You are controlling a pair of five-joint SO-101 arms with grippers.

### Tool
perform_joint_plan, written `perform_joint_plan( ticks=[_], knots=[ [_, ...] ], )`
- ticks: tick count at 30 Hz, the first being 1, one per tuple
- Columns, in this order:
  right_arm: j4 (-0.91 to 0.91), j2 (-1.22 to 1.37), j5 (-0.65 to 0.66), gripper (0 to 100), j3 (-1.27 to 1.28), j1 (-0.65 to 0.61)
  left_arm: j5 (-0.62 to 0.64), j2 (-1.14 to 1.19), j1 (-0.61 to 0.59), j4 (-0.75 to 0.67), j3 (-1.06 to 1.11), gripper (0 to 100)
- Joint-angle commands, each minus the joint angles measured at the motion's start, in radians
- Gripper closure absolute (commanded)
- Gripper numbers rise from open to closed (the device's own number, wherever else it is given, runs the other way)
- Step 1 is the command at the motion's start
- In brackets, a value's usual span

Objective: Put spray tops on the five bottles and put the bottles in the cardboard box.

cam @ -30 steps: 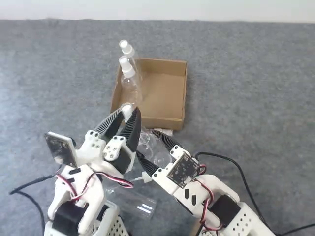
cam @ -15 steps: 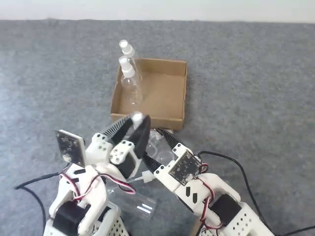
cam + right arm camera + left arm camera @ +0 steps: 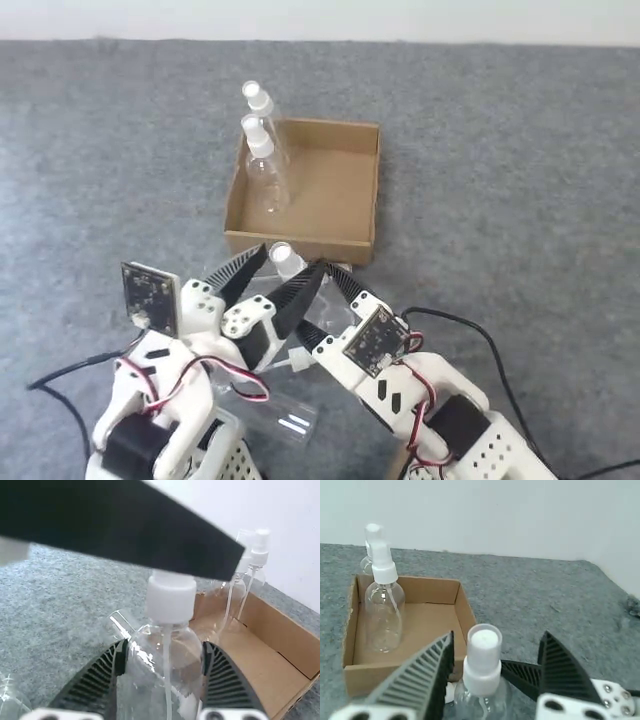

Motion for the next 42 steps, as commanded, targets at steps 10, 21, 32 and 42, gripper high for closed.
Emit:
perform_joint_plan(
  ticks=[10,21,32,42],
  knots=[
    [-0.001,-0.019,0.011,98.2,0.017,0.022,-0.003,-0.012,-0.163,0.068,-0.208,73],
    [-0.001,-0.019,0.005,98.2,0.009,0.030,0.074,-0.012,-0.341,0.066,-0.203,73],
    [-0.001,-0.019,-0.143,98.2,-0.100,0.110,0.084,-0.012,-0.390,-0.057,-0.068,73],
    [-0.001,-0.019,-0.149,98.3,-0.166,0.097,-0.023,-0.011,-0.264,-0.117,0.036,74]
  ],
)
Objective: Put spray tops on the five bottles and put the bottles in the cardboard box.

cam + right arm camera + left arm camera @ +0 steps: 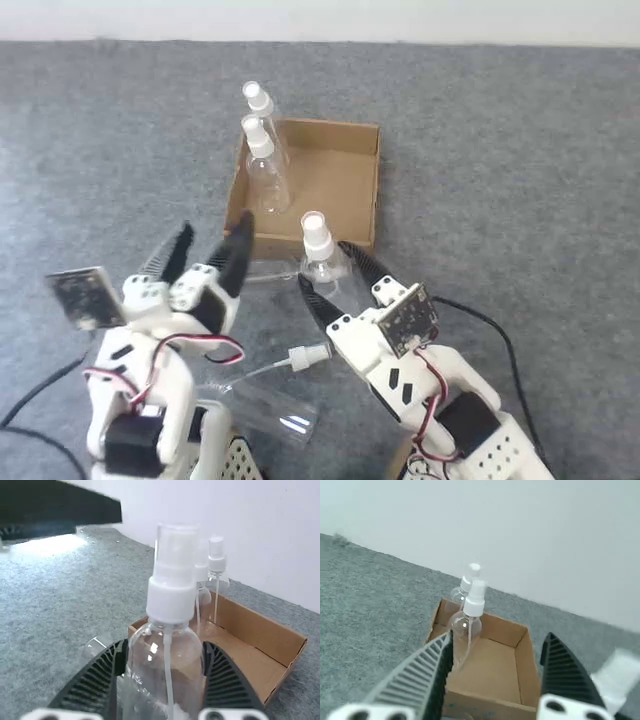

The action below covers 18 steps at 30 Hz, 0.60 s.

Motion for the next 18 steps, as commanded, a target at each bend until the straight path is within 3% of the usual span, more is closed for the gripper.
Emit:
perform_joint_plan(
  ticks=[1,8,18],
  knots=[
    [-0.001,-0.019,-0.012,98.3,-0.095,-0.016,-0.112,-0.011,0.129,-0.029,0.024,74],
    [0.044,-0.019,-0.011,98.3,-0.091,-0.104,-0.160,-0.011,0.209,-0.031,0.054,74],
    [0.048,-0.019,-0.011,98.3,-0.083,-0.105,-0.203,-0.011,0.276,-0.002,0.056,74]
  ],
)
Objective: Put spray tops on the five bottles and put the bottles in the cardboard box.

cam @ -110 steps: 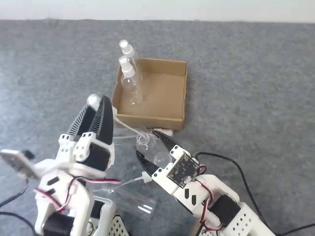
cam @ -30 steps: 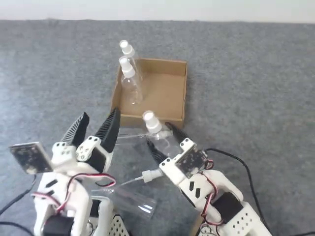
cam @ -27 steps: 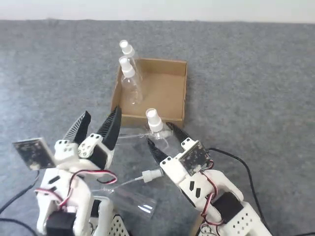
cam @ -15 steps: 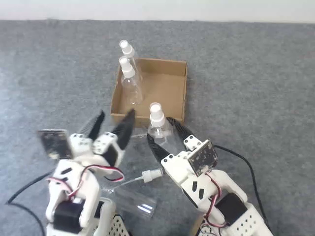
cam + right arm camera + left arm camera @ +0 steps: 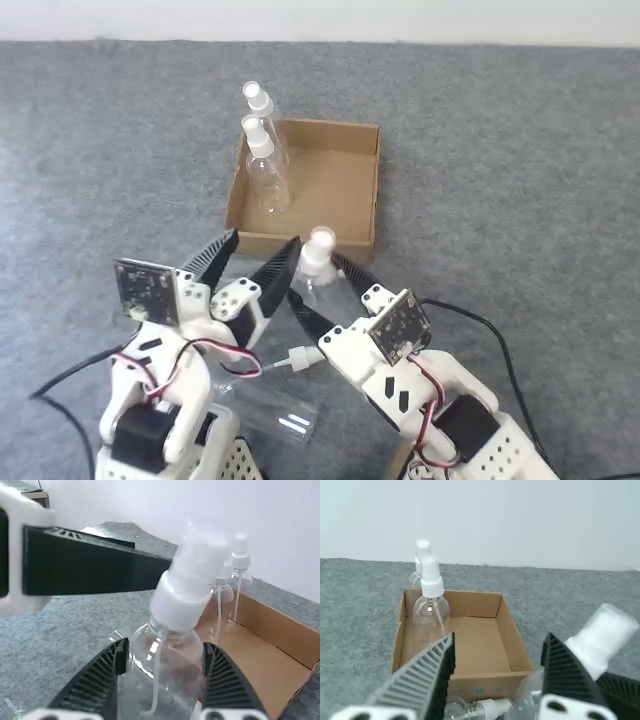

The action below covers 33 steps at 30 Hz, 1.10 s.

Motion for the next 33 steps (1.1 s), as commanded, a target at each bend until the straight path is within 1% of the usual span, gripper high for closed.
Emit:
perform_joint_plan(
  ticks=[1,6,10,15,19,27,33],
  knots=[
    [0.004,-0.019,-0.003,98.3,-0.063,-0.024,-0.041,-0.011,0.069,0.006,-0.005,74],
    [0.004,-0.019,-0.003,98.3,-0.063,-0.022,-0.038,-0.011,0.052,0.003,-0.007,74],
    [0.005,-0.019,-0.003,98.3,-0.063,-0.022,-0.031,-0.011,0.014,-0.002,-0.013,74],
    [0.025,-0.019,-0.003,98.3,-0.063,0.027,0.049,-0.011,-0.109,-0.054,-0.013,74],
    [0.025,-0.019,-0.005,98.3,-0.063,0.070,0.114,-0.011,-0.193,-0.069,-0.022,74],
    [0.025,-0.008,-0.005,98.3,-0.071,0.074,0.247,-0.011,-0.374,-0.071,-0.041,74],
    [0.045,-0.007,-0.006,98.3,-0.098,0.074,0.284,-0.011,-0.448,-0.071,-0.044,74]
  ],
)
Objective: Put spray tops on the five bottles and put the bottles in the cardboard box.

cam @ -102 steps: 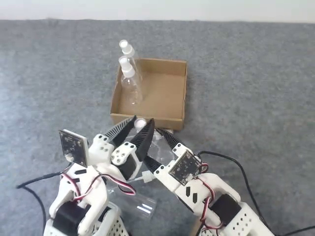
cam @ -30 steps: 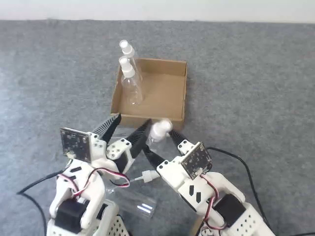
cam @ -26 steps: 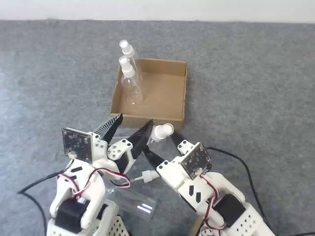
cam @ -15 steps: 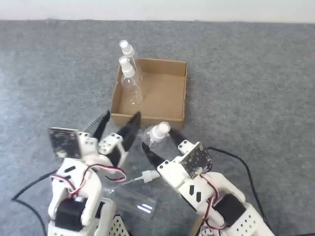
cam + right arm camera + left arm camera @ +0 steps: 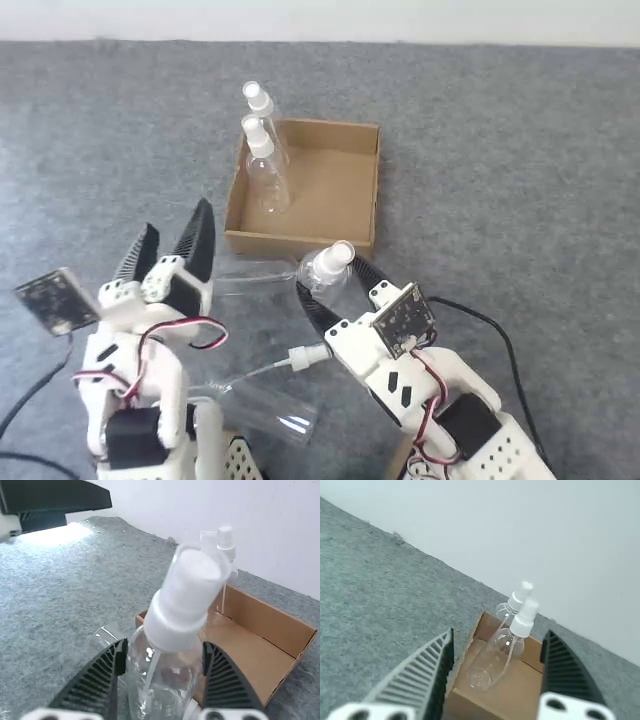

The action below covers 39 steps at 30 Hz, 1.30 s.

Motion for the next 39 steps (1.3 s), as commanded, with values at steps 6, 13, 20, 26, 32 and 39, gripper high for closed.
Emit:
perform_joint_plan(
  ticks=[6,13,20,26,32,39],
  knots=[
    [0.090,-0.004,-0.003,98.3,-0.212,0.018,0.029,-0.009,-0.037,-0.029,-0.044,74],
    [0.041,0.134,-0.003,98.3,-0.276,0.018,0.029,-0.009,-0.038,-0.029,-0.044,74],
    [0.022,0.369,-0.003,98.3,-0.431,0.018,0.031,-0.009,-0.092,-0.031,-0.044,74],
    [-0.105,0.496,-0.002,98.3,-0.463,0.019,0.103,-0.009,-0.180,-0.064,-0.036,74],
    [-0.240,0.602,0.077,98.3,-0.463,0.019,0.104,-0.009,-0.183,-0.064,-0.036,75],
    [-0.329,0.736,0.078,98.3,-0.519,0.036,0.101,-0.009,-0.184,-0.120,-0.010,77]
  ],
)
